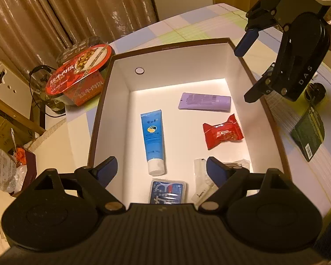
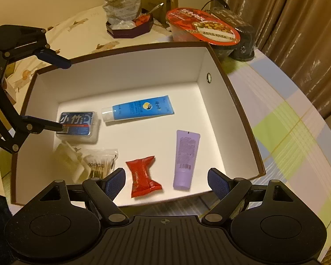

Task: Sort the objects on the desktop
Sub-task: 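Withdraw both tools from the box back toward the remaining items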

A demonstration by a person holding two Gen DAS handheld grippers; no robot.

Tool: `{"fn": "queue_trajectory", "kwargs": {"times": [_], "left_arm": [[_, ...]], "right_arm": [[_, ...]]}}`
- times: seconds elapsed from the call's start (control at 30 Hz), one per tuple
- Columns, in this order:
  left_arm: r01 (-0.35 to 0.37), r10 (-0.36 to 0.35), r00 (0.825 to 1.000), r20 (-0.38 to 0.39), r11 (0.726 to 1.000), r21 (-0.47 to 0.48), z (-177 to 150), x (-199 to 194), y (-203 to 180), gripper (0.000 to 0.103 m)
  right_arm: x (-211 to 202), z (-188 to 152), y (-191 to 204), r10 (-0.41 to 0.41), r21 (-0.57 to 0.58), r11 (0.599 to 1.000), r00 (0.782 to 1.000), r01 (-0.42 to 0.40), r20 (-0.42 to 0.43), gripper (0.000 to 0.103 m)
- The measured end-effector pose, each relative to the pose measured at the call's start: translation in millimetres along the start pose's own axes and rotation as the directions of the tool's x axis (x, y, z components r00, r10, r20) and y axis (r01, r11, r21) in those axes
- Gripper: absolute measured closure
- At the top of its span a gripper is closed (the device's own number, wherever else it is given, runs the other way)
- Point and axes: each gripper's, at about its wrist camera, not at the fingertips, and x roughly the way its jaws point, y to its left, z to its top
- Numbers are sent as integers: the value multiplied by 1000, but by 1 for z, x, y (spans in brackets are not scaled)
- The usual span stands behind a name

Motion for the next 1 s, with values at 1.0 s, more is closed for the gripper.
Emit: {"fn": "queue_trajectory", "kwargs": {"times": [1.0], "left_arm": [[-110, 110, 993, 40, 994, 4, -12, -64, -47, 17]], "right_arm": [[-53, -39, 40, 11, -47, 999, 994, -6, 106, 19]]}}
